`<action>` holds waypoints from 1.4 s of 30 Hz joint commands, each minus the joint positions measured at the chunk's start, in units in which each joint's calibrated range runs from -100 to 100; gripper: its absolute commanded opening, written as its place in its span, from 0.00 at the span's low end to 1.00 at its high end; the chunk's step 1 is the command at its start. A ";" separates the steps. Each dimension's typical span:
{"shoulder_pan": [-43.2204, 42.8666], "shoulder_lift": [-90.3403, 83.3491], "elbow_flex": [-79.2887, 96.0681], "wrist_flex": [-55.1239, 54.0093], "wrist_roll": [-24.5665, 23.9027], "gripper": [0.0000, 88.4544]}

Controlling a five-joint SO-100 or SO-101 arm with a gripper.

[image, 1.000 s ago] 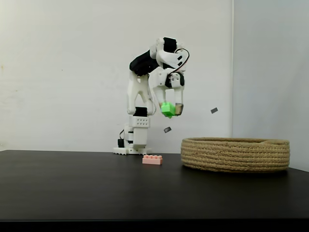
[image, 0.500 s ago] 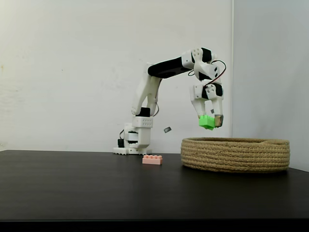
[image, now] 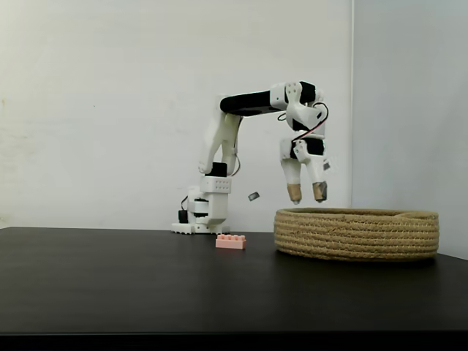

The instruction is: Place the lego blocks in the tray

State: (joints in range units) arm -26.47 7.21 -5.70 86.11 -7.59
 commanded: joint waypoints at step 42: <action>22.67 3.62 25.63 -25.51 -6.25 0.00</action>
State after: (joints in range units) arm -2.69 9.92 20.99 60.70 -14.73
